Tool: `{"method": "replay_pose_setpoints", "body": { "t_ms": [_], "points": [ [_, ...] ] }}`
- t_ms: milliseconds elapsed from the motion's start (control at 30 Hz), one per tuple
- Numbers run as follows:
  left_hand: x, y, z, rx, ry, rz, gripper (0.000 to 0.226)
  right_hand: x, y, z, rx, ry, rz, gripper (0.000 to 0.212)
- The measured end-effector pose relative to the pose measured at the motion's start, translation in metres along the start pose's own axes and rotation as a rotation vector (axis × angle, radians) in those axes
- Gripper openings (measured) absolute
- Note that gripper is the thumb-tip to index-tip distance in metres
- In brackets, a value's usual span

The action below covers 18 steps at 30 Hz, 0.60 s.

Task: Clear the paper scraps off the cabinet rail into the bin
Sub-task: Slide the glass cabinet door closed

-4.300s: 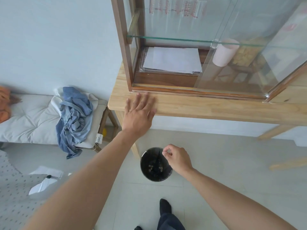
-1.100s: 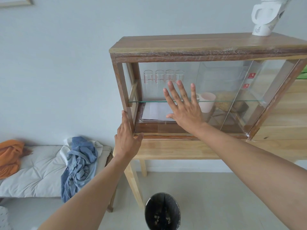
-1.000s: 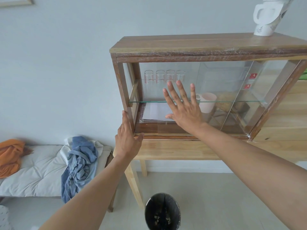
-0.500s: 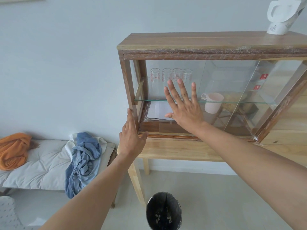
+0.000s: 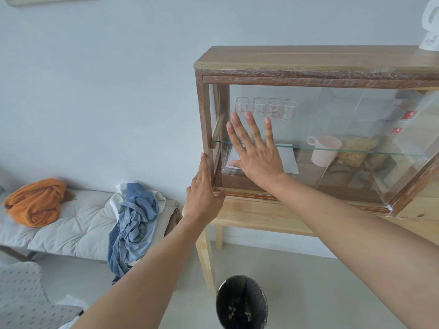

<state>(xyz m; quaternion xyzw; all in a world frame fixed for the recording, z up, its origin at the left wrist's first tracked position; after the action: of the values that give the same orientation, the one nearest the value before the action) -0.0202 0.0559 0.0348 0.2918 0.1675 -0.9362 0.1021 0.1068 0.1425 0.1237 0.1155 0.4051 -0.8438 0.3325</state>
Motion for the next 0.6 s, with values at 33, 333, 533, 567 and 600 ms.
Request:
{"method": "replay_pose_setpoints", "body": {
  "t_ms": [33,333,533,567,600],
  "points": [
    [0.000,0.000,0.000,-0.001,0.004,0.003,0.127,0.001,0.000,0.000,0.000,0.002,0.000,0.124],
    [0.002,0.000,-0.001,0.004,0.009,0.007,0.128,0.027,-0.017,0.007,-0.011,0.007,0.024,0.126],
    [-0.001,0.001,0.001,0.014,-0.018,-0.004,0.129,0.027,-0.017,0.010,0.014,0.010,0.014,0.126],
    [-0.002,0.002,0.002,0.017,-0.021,0.003,0.129,0.027,-0.017,0.010,0.018,0.015,0.007,0.126],
    [-0.001,0.001,0.001,0.020,-0.025,0.002,0.129,0.027,-0.017,0.011,0.017,0.021,0.007,0.126]
  ]
}}
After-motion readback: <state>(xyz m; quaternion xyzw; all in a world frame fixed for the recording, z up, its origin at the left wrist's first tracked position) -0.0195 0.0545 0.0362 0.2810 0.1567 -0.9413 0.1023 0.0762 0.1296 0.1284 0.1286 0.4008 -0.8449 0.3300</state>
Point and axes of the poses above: each hand's wrist, its own y-axis away from the middle knuckle, its own z-axis out of the back of the hand, x = y × z, the point moved 9 cm from there along -y, towards the middle knuckle, and after that the axes turned 4 degrees about x, right-handed, at the moved point
